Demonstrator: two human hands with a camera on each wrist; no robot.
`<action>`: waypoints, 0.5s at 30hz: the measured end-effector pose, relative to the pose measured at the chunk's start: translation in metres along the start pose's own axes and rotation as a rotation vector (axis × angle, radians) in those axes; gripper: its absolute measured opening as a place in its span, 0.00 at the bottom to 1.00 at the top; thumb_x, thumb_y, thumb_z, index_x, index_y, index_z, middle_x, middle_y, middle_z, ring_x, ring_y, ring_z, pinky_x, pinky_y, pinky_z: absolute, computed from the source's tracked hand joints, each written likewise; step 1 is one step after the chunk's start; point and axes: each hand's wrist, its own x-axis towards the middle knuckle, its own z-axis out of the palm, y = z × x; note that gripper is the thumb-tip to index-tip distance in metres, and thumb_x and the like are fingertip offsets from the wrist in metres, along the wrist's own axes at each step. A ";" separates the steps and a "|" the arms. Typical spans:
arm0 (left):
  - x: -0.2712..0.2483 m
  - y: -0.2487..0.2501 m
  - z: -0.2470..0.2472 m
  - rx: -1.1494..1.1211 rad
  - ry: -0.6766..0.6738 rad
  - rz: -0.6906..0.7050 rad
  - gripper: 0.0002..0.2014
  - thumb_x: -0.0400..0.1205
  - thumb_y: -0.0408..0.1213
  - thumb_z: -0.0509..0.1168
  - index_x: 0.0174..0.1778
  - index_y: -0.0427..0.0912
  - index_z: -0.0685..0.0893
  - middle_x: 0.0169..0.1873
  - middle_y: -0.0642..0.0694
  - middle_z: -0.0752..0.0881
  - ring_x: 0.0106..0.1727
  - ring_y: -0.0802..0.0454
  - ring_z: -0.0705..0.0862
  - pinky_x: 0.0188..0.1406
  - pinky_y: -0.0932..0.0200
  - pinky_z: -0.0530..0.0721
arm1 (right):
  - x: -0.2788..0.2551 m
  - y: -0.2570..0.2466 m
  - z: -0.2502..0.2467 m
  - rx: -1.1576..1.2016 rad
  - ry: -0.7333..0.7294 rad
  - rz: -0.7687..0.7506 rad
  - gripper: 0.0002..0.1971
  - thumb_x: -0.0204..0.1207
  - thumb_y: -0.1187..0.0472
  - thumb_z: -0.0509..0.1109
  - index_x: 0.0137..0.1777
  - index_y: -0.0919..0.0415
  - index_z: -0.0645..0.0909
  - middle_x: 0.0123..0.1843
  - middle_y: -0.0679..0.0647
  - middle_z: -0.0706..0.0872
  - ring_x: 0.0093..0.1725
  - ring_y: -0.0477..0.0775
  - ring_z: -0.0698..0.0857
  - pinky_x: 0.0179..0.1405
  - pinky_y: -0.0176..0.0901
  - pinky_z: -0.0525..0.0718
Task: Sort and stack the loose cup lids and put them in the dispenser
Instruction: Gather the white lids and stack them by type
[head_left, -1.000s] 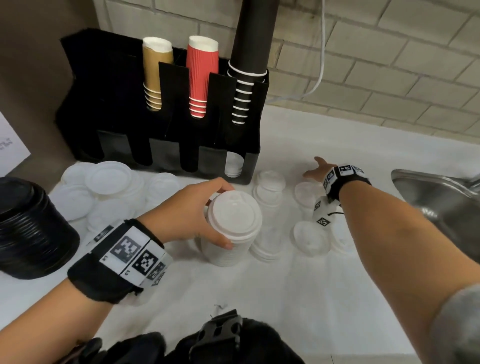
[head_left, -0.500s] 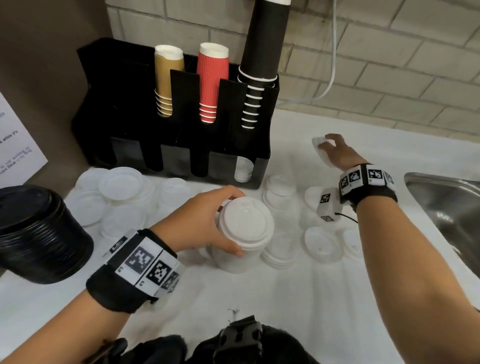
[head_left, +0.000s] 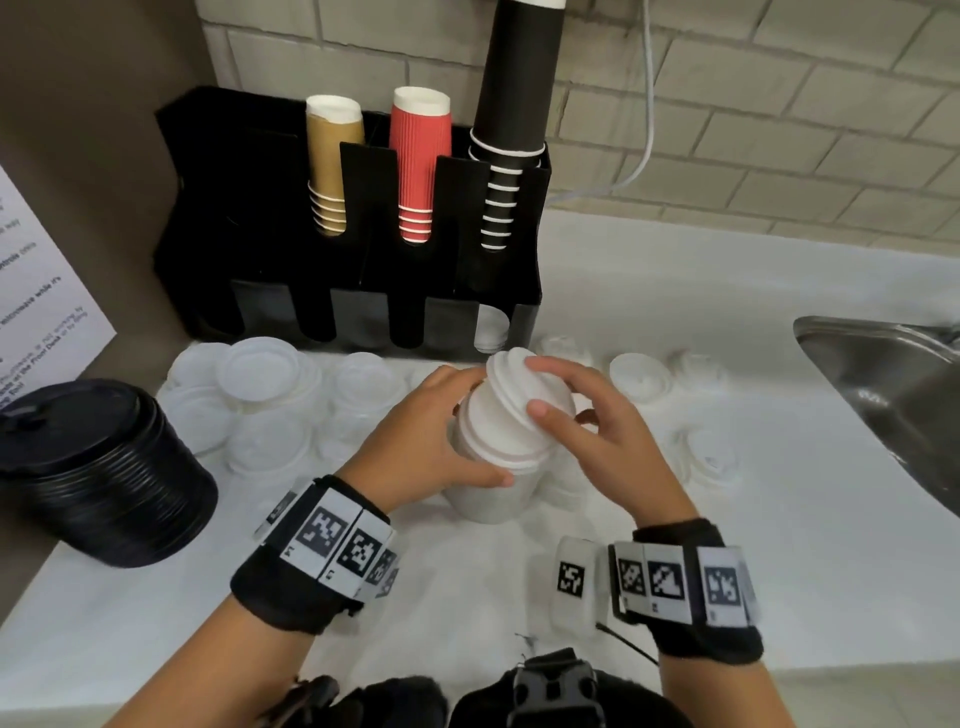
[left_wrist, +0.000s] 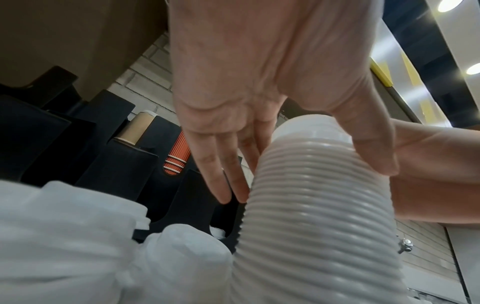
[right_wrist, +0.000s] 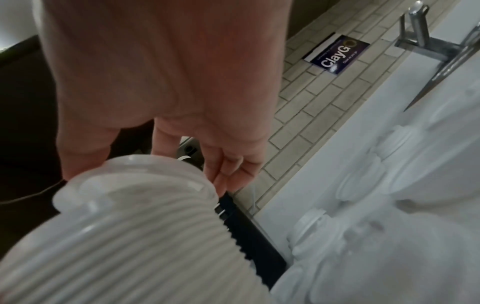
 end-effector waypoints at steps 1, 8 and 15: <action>-0.001 0.000 0.001 -0.005 0.015 -0.004 0.49 0.60 0.50 0.85 0.74 0.68 0.66 0.61 0.71 0.74 0.61 0.74 0.75 0.60 0.66 0.77 | -0.003 0.001 0.003 -0.016 0.009 -0.004 0.21 0.71 0.45 0.70 0.64 0.43 0.82 0.66 0.41 0.81 0.67 0.42 0.77 0.56 0.37 0.76; -0.002 0.002 0.002 0.006 0.032 -0.069 0.66 0.58 0.52 0.85 0.85 0.58 0.46 0.63 0.65 0.74 0.59 0.63 0.79 0.57 0.65 0.76 | -0.014 0.002 0.013 -0.187 0.006 -0.009 0.20 0.73 0.51 0.76 0.64 0.38 0.81 0.68 0.42 0.75 0.71 0.45 0.69 0.66 0.36 0.71; -0.003 0.003 0.003 0.009 0.047 -0.062 0.65 0.60 0.53 0.84 0.85 0.55 0.45 0.65 0.63 0.75 0.60 0.61 0.78 0.55 0.66 0.75 | -0.016 0.000 0.018 -0.312 -0.018 -0.060 0.22 0.72 0.50 0.76 0.66 0.36 0.79 0.66 0.40 0.71 0.68 0.43 0.65 0.62 0.14 0.58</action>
